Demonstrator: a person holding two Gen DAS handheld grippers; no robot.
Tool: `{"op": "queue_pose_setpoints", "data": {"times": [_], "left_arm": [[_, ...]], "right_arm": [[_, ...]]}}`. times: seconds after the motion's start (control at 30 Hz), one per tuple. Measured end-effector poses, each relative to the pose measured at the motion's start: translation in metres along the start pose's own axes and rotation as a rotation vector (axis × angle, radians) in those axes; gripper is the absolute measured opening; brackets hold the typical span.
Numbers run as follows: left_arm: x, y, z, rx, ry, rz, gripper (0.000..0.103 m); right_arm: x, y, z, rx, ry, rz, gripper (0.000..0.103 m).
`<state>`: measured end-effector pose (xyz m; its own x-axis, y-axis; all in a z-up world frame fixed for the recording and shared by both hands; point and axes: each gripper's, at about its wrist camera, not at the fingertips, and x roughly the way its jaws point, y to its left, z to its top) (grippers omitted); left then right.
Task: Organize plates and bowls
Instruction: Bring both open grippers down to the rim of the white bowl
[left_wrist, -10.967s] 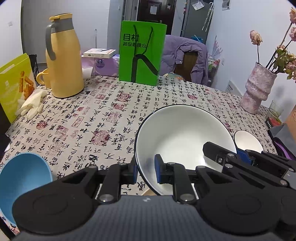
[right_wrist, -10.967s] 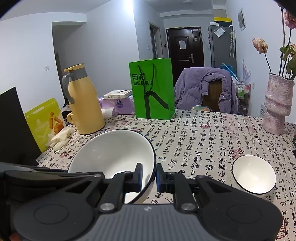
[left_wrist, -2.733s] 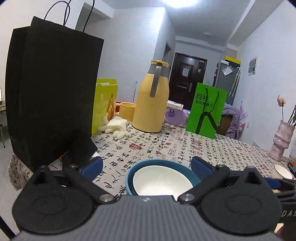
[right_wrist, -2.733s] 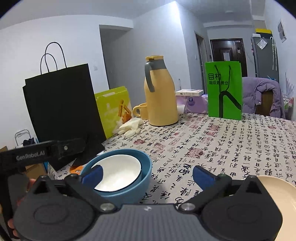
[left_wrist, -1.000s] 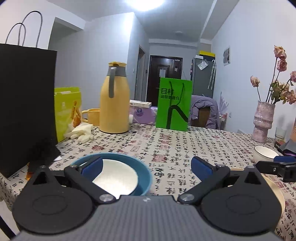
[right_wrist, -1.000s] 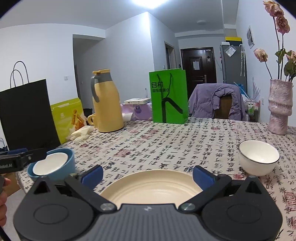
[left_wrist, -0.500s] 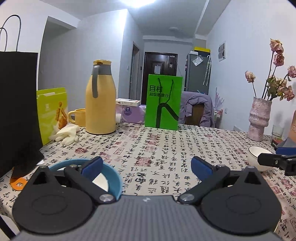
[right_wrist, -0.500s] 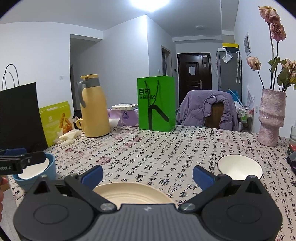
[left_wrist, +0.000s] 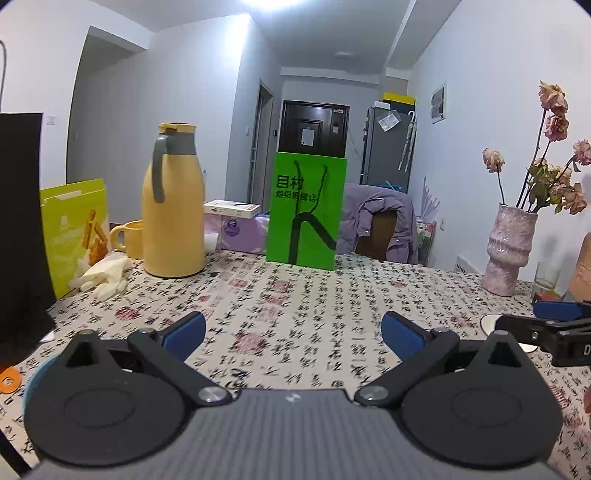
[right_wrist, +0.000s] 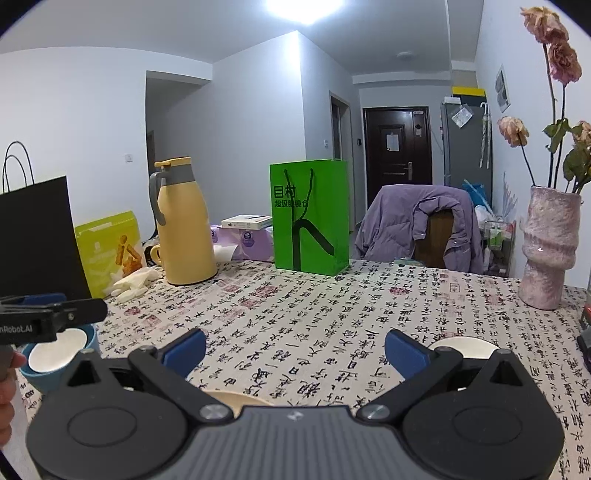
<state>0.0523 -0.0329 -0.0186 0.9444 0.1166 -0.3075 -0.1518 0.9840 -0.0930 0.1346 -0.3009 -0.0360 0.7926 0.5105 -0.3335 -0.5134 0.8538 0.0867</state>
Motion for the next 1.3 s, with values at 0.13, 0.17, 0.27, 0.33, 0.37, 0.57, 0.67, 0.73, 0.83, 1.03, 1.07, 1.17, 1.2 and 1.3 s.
{"op": "queue_pose_setpoints", "data": {"times": [0.13, 0.17, 0.27, 0.33, 0.37, 0.57, 0.67, 0.73, 0.83, 1.03, 1.07, 1.17, 1.2, 1.3], "left_arm": [[0.009, -0.011, 0.005, 0.003, 0.007, -0.001, 0.103], [0.011, -0.014, 0.006, 0.006, 0.009, 0.0, 0.103], [0.02, -0.025, 0.009, 0.005, 0.018, 0.002, 0.103], [0.028, -0.032, 0.012, 0.002, 0.028, -0.004, 0.103], [0.031, -0.035, 0.012, 0.001, 0.031, -0.008, 0.103], [0.052, -0.057, 0.02, 0.005, 0.056, -0.024, 0.103], [0.06, -0.07, 0.024, -0.005, 0.057, -0.043, 0.103], [0.065, -0.079, 0.026, 0.0, 0.064, -0.055, 0.103], [0.07, -0.091, 0.026, 0.008, 0.073, -0.075, 0.103], [0.088, -0.119, 0.028, 0.043, 0.126, -0.092, 0.103], [0.091, -0.122, 0.028, 0.041, 0.136, -0.098, 0.103], [0.104, -0.135, 0.028, 0.034, 0.181, -0.109, 0.103], [0.108, -0.138, 0.027, 0.032, 0.198, -0.113, 0.103], [0.124, -0.151, 0.025, 0.031, 0.256, -0.126, 0.103]], "right_arm": [[0.007, -0.015, 0.01, 0.032, -0.002, 0.008, 0.103], [0.009, -0.019, 0.012, 0.042, -0.003, 0.01, 0.103], [0.017, -0.035, 0.016, 0.076, -0.002, 0.007, 0.103], [0.022, -0.046, 0.016, 0.107, -0.004, 0.011, 0.103], [0.023, -0.05, 0.015, 0.118, -0.004, 0.014, 0.103], [0.027, -0.079, 0.01, 0.19, 0.0, 0.014, 0.103], [0.025, -0.09, 0.008, 0.225, 0.011, 0.009, 0.103], [0.022, -0.096, 0.007, 0.247, 0.005, 0.007, 0.103], [0.019, -0.111, 0.005, 0.299, 0.0, -0.006, 0.103], [0.016, -0.141, -0.002, 0.398, 0.017, -0.082, 0.103], [0.017, -0.146, -0.003, 0.413, 0.021, -0.101, 0.103], [0.019, -0.159, -0.007, 0.454, 0.041, -0.129, 0.103], [0.02, -0.163, -0.009, 0.467, 0.048, -0.135, 0.103], [0.024, -0.174, -0.012, 0.501, 0.071, -0.156, 0.103]]}}
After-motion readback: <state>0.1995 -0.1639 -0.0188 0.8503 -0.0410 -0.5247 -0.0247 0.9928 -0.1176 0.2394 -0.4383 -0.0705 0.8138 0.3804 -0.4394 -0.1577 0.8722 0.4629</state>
